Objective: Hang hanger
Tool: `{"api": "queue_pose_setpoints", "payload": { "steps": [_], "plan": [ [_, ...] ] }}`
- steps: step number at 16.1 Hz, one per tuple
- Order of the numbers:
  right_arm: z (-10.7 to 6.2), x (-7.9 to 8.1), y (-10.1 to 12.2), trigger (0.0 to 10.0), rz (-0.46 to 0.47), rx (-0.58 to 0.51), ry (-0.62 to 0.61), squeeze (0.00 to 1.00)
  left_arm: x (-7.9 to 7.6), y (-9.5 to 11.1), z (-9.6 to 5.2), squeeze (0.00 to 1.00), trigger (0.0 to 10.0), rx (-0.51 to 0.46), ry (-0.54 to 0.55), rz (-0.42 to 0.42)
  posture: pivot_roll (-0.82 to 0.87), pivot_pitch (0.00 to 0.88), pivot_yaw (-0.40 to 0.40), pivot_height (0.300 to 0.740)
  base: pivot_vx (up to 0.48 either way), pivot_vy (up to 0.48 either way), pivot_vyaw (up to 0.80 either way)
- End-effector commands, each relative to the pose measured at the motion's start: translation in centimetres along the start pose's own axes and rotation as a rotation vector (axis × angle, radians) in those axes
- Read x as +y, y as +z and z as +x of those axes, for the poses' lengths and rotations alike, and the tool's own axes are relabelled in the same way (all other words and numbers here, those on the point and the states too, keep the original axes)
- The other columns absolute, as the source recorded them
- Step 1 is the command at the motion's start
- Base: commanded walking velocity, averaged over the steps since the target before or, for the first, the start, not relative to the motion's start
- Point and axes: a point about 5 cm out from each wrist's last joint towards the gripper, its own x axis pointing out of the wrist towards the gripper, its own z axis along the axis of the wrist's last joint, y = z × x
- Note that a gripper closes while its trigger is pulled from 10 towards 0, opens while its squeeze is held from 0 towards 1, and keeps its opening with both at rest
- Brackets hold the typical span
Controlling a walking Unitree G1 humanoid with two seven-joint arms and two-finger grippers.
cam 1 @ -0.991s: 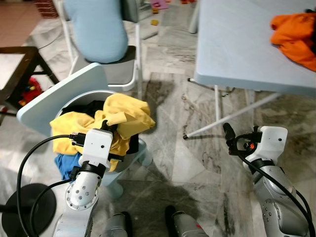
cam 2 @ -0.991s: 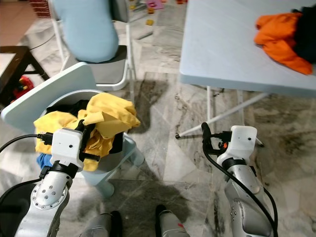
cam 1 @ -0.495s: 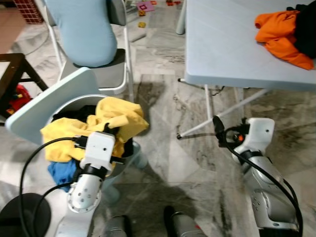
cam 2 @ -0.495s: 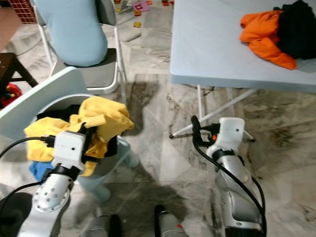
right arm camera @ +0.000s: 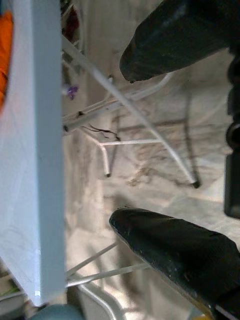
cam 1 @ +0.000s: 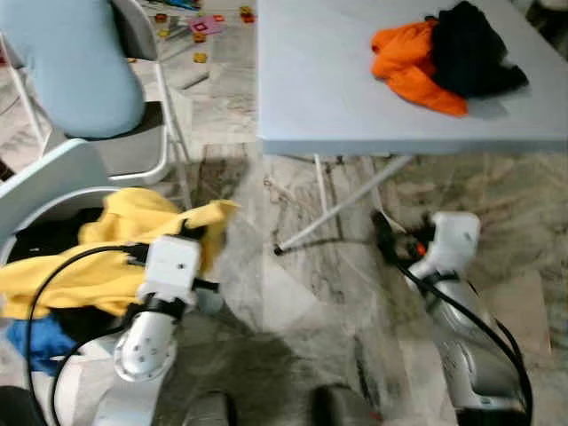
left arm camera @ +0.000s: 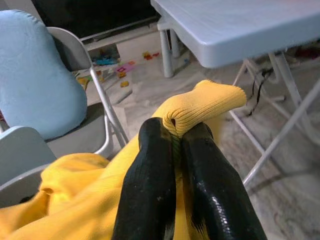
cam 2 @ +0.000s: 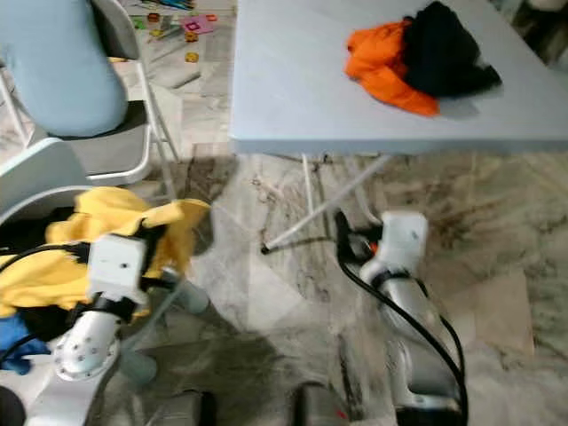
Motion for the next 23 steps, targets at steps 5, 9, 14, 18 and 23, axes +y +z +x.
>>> {"api": "queue_pose_setpoints", "payload": {
  "steps": [5, 9, 14, 18, 23],
  "plan": [
    [-0.6, -1.4, -0.9, 10.0, -0.015, 0.033, -0.054, 0.0, -1.1, 0.6, 0.2, 0.0, 10.0, -0.021, -0.036, -0.016, 0.02, 0.219, -0.032, 0.74, 0.0, -0.387, -0.61],
    [-0.6, -1.4, -0.9, 10.0, -0.018, 0.031, -0.059, 0.0, -1.4, 1.0, 0.8, 0.0, 10.0, -0.038, -0.049, -0.014, 0.02, 0.223, -0.029, 0.74, 0.0, -0.367, -0.33],
    [-0.7, -1.6, -1.0, 10.0, -0.016, 0.035, -0.059, 0.0, -2.1, 0.9, 1.0, 0.0, 10.0, -0.034, -0.065, -0.038, 0.0, 0.224, -0.028, 0.74, 0.0, -0.221, 0.0],
    [-0.9, -1.8, -1.1, 10.0, -0.023, 0.041, -0.066, 0.0, -2.0, 0.5, 1.5, 0.0, 10.0, 0.011, -0.053, -0.122, 0.0, 0.226, -0.03, 0.74, 0.0, 0.0, 0.0],
    [-0.9, -1.8, -1.2, 10.0, -0.028, 0.044, -0.066, 0.0, -1.9, -0.1, 1.6, 0.0, 10.0, 0.06, -0.041, -0.161, -0.01, 0.232, -0.031, 0.74, 0.0, 0.384, 0.0]
  ]
}}
